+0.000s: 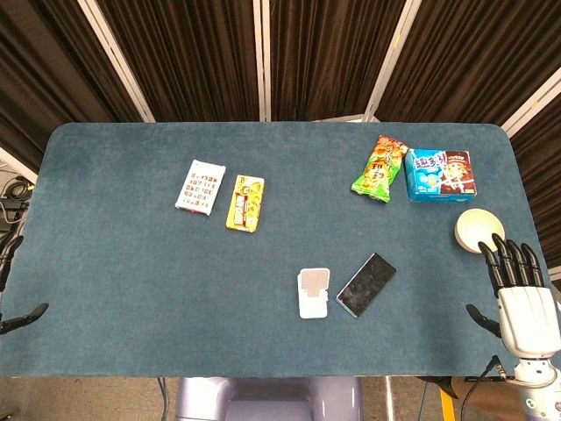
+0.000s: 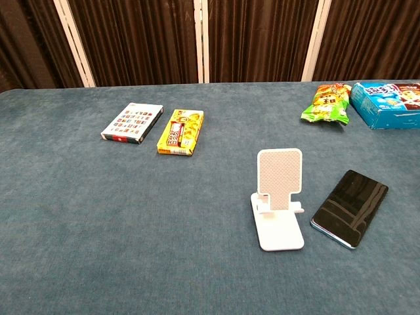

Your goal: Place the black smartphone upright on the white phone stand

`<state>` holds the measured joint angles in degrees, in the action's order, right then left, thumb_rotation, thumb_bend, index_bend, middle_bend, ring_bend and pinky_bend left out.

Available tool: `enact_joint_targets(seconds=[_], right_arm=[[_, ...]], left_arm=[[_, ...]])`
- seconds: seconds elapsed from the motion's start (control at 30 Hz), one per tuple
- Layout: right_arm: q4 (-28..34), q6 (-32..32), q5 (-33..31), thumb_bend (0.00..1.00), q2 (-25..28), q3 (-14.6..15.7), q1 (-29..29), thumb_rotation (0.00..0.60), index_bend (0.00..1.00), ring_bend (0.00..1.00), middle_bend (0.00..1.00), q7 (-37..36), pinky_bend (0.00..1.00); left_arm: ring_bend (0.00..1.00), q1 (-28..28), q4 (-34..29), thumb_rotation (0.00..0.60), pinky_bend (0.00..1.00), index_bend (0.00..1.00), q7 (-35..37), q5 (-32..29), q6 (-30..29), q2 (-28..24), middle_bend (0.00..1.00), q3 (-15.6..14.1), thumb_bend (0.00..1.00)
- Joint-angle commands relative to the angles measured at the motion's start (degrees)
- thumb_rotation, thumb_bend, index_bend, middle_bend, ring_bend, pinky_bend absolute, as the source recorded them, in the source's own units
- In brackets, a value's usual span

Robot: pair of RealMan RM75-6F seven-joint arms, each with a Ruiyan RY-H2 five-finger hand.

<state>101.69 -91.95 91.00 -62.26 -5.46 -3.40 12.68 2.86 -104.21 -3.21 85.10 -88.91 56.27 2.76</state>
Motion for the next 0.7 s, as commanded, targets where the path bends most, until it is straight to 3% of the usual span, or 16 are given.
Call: enact_joint_targets(seconds=[0.03, 0.3, 0.5, 0.7], right_arm=[[0.1, 0.1, 0.0, 0.00, 0.2, 0.1, 0.1, 0.600, 0.00, 0.00, 0.00, -0.2, 0.00], [0.5, 4.0, -0.2, 0.00, 1.2, 1.4, -1.0, 0.600, 0.00, 0.00, 0.00, -3.8, 0.00], [-0.8, 13.8, -2.4, 0.00, 3.0, 2.4, -5.0, 0.600, 0.00, 0.00, 0.00, -9.8, 0.00], [-9.3, 26.1, 1.2, 0.00, 0.1, 3.0, -13.5, 0.600, 0.00, 0.00, 0.00, -13.7, 0.00]], left_arm=[[0.00, 0.0, 0.0, 0.600, 0.00, 0.00, 0.0, 0.1, 0.1, 0.0, 0.00, 0.0, 0.00], [0.00, 0.1, 0.1, 0.600, 0.00, 0.00, 0.2, 0.1, 0.4, 0.0, 0.00, 0.0, 0.00], [0.00, 0.1, 0.4, 0.600, 0.00, 0.00, 0.8, 0.1, 0.5, 0.0, 0.00, 0.2, 0.00], [0.00, 0.7, 0.4, 0.600, 0.00, 0.00, 1.2, -0.7, 1.9, 0.3, 0.00, 0.3, 0.00]])
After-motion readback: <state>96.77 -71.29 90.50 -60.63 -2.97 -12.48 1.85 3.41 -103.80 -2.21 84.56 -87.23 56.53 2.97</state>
